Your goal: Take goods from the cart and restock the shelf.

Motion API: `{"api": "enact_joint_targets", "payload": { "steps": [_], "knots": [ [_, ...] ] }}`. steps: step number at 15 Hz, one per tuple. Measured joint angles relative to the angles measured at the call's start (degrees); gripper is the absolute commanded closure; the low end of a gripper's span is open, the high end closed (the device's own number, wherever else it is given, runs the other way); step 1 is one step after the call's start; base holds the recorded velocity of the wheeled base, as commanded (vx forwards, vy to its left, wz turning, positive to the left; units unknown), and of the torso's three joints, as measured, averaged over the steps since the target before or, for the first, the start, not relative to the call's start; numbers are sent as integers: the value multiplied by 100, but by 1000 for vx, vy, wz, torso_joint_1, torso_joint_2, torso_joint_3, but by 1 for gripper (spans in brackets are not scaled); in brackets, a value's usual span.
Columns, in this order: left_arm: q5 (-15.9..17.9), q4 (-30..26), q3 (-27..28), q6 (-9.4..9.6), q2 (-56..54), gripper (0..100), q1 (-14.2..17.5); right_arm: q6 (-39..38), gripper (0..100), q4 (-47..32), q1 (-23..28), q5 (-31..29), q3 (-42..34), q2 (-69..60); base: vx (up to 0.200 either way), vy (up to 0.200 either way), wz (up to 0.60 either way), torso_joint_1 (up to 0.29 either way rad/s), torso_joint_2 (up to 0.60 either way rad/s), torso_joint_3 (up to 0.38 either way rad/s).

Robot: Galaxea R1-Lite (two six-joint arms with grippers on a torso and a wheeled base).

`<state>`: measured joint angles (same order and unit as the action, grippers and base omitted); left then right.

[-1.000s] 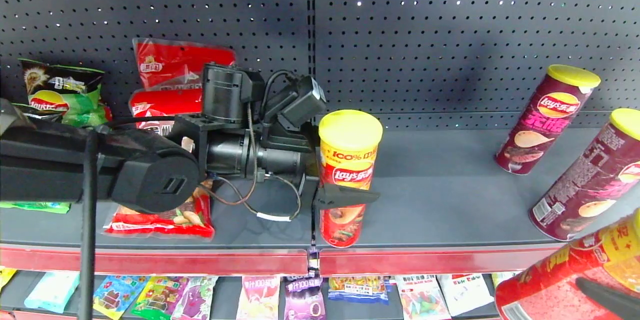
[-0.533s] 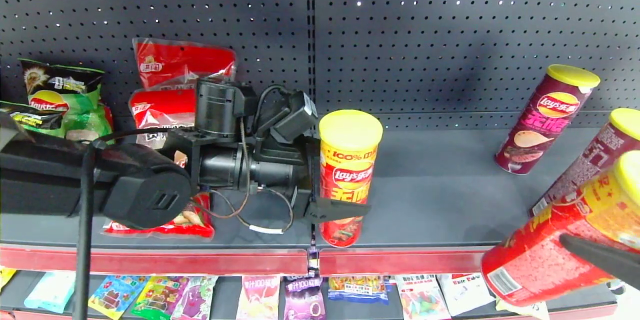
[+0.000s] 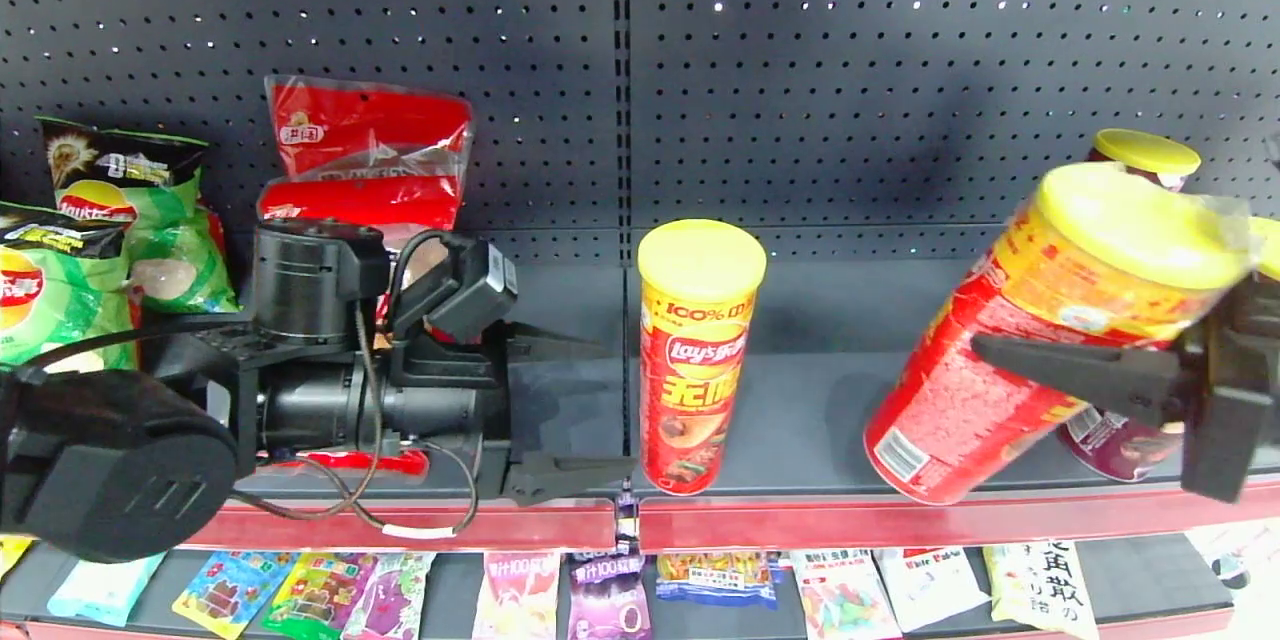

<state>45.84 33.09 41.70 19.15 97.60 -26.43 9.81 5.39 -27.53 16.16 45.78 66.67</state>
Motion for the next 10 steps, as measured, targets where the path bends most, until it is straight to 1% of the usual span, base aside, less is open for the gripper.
{"api": "enact_joint_targets", "payload": {
  "steps": [2,4,8,9,10],
  "knots": [
    [-391,-5,-307,-7,-289,0,141,20,100,2,-74,-24,510,549,0,0,0,0,0,0],
    [-642,-9,-579,-41,-542,0,216,4,100,9,-102,22,948,1031,0,0,0,0,0,0],
    [-645,2,-930,-62,-874,0,295,17,100,9,-87,149,1563,1902,0,0,0,0,0,0],
    [-645,0,-1026,-115,-962,0,308,23,100,11,-96,157,1783,2153,0,0,0,0,0,0],
    [-664,4,-1136,-213,-1063,0,323,26,100,16,-102,168,2065,2423,0,0,0,0,0,0]
  ]
}}
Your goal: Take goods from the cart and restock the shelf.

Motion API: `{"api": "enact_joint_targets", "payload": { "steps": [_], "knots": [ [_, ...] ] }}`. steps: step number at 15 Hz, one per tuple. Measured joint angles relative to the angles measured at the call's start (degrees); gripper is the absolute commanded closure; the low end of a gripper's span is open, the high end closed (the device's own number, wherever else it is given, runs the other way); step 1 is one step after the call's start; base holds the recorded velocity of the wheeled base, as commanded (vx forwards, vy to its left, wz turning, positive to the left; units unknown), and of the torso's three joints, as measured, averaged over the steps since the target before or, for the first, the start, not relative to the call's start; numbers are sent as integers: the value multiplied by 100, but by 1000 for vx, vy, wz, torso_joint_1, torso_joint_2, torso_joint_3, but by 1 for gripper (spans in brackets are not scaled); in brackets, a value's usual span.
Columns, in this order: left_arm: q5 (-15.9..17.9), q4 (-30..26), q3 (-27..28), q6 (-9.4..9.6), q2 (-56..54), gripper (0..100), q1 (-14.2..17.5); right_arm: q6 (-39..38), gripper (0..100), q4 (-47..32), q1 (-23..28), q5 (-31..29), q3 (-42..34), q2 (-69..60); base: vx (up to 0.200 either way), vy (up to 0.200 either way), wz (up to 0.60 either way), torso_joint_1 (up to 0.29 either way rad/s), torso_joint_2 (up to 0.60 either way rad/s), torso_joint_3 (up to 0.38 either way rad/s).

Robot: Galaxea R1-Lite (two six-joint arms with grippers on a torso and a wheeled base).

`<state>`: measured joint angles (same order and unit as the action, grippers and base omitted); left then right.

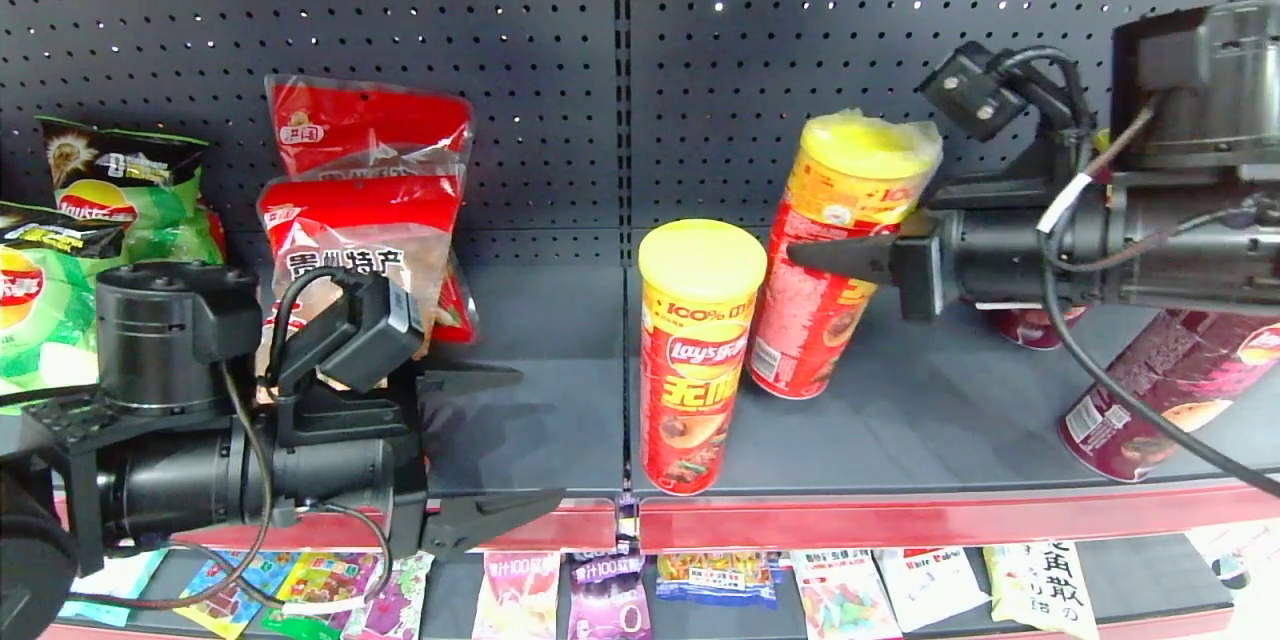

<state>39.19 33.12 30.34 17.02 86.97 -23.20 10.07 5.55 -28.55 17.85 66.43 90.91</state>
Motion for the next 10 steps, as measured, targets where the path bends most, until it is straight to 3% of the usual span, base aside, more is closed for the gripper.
{"api": "enact_joint_targets", "payload": {
  "steps": [2,6,10],
  "knots": [
    [-16,-1,-195,-112,-200,0,30,2,100,6,-24,126,503,492,0,0,0,0,0,0],
    [-30,-12,-336,-143,-517,0,135,-2,100,4,-99,249,1449,1375,0,0,0,0,0,0],
    [-74,-11,-343,-207,-605,0,149,-6,100,4,-206,232,1753,1821,0,0,0,0,0,0]
  ]
}}
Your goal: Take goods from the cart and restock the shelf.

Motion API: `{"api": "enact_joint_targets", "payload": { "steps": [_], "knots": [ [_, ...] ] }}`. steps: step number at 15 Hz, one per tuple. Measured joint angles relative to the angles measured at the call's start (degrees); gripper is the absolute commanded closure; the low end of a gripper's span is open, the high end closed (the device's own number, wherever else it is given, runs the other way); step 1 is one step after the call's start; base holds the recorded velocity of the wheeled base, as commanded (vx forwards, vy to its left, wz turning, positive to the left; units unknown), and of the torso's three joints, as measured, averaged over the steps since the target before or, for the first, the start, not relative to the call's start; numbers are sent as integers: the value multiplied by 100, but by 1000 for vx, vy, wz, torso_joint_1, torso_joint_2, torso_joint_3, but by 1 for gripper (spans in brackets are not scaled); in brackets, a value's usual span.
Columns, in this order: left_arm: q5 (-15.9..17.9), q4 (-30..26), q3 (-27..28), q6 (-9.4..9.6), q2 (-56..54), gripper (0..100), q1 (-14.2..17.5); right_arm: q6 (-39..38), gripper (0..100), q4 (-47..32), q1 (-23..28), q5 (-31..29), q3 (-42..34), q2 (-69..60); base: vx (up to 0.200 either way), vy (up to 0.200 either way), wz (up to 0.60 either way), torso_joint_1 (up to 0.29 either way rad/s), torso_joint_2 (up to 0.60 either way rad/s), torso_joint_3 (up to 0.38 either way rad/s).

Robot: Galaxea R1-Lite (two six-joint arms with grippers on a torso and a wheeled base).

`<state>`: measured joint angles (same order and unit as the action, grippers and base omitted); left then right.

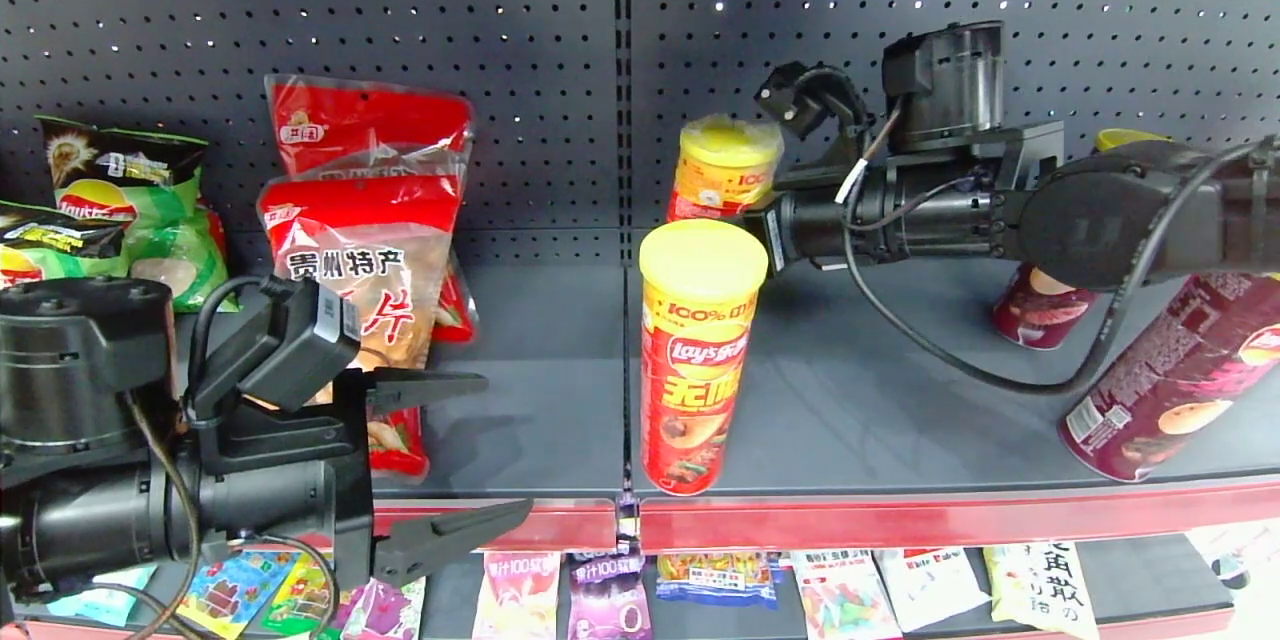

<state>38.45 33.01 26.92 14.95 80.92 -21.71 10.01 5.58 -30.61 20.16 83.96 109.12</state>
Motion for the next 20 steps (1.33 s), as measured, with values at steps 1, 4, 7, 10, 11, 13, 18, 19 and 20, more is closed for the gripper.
{"api": "enact_joint_targets", "payload": {
  "steps": [1,4,7,10,11,13,18,19,20],
  "knots": [
    [-16,0,0,-4,-5,0,0,-2,100,0,-12,-5,11,59,0,0,0,0,0,0],
    [-16,-1,-2,-9,-17,0,0,-16,100,40,-17,-5,22,166,0,0,0,0,0,0],
    [-16,0,6,-9,-13,0,0,-20,100,46,-17,2,-13,201,0,0,0,0,0,0],
    [-16,0,15,-17,2,0,0,-38,0,55,-23,0,-39,202,0,0,0,0,0,0],
    [-20,0,23,-20,11,0,0,-38,0,54,-21,-7,-57,190,0,0,0,0,0,0],
    [-33,0,30,-22,17,0,0,-38,0,90,-23,-33,-162,105,0,0,0,0,0,0],
    [-202,-9,56,-101,44,0,0,-88,0,128,-15,-199,-1017,-617,0,0,0,0,0,0],
    [-273,-11,54,-101,72,0,2,-112,0,148,-10,-213,-1290,-837,0,0,0,0,0,0],
    [-407,-15,76,-102,119,0,7,-121,0,221,0,-229,-1577,-1061,0,0,0,0,0,0]
  ]
}}
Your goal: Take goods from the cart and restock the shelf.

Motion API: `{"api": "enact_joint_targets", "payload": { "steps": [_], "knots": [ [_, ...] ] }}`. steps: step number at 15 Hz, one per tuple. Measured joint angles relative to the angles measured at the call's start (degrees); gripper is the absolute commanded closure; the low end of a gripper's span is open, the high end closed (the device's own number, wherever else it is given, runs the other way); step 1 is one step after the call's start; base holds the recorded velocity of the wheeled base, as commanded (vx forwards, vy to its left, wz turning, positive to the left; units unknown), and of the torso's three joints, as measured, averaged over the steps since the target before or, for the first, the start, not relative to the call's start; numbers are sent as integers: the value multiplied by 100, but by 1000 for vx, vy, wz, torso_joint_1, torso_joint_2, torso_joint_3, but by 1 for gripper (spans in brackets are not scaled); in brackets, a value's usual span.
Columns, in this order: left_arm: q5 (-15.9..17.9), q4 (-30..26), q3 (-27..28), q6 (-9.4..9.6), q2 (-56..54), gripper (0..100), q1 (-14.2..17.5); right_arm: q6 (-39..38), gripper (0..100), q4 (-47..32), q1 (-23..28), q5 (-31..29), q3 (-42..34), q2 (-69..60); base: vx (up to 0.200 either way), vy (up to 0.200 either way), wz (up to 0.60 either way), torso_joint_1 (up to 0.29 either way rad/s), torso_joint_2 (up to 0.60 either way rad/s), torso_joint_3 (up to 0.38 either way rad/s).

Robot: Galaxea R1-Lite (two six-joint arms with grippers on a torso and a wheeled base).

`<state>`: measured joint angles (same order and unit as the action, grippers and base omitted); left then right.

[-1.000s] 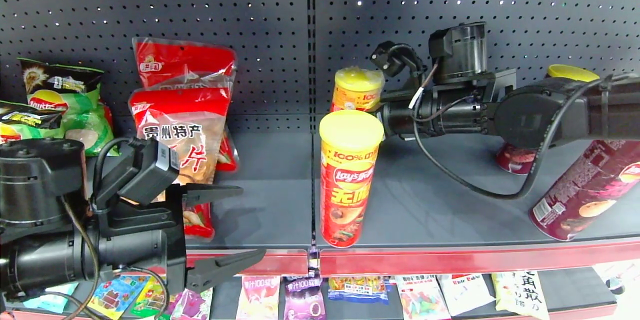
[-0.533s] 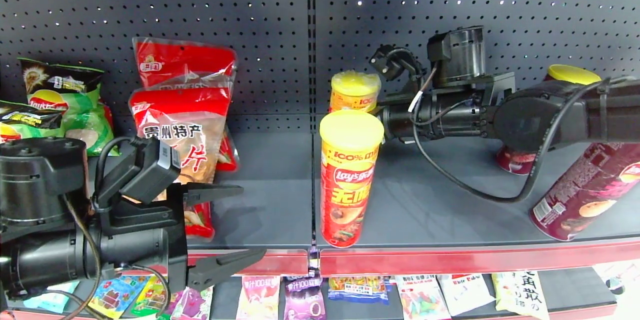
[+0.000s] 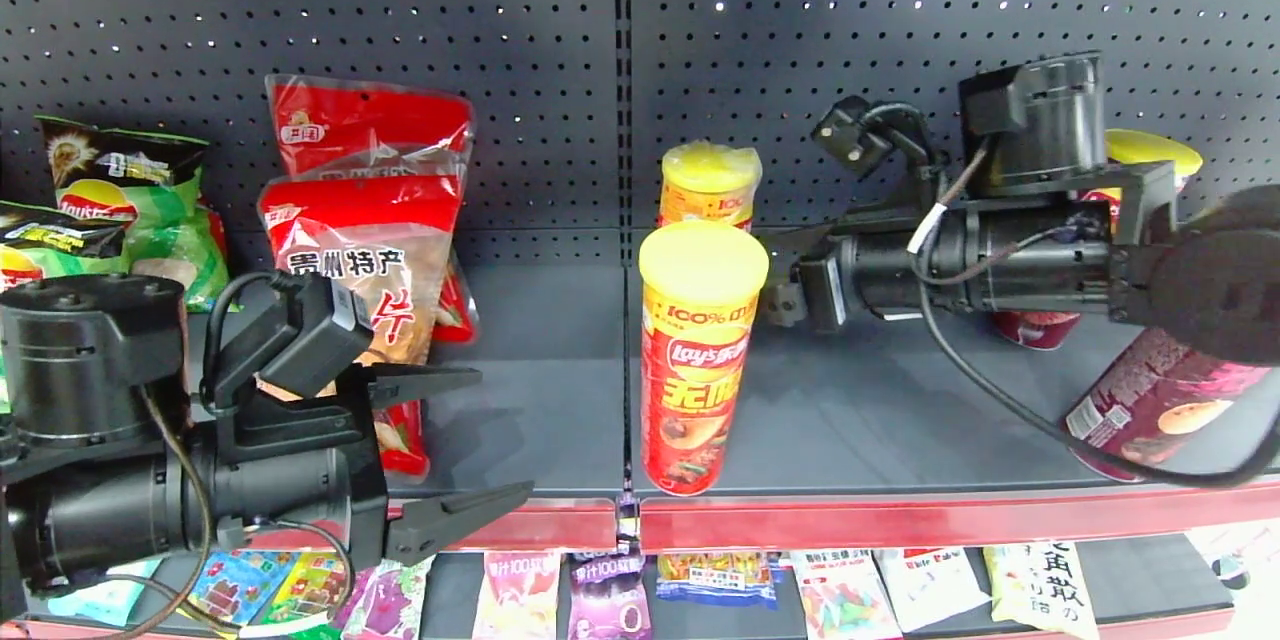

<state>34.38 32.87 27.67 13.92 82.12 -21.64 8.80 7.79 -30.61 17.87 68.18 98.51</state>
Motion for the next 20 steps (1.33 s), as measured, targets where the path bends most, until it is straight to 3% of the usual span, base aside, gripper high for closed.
{"api": "enact_joint_targets", "payload": {
  "steps": [7,13,20],
  "knots": [
    [-176,33,361,-49,623,0,-16,20,0,424,-9,-176,-2152,-1903,0,0,0,0,0,0],
    [-252,35,457,-46,928,0,-77,20,0,419,-9,-197,-2855,-2823,0,0,0,0,0,0],
    [-389,35,898,-49,1504,0,-460,-2,0,358,280,-260,-4470,-4793,0,0,0,0,0,0]
  ]
}}
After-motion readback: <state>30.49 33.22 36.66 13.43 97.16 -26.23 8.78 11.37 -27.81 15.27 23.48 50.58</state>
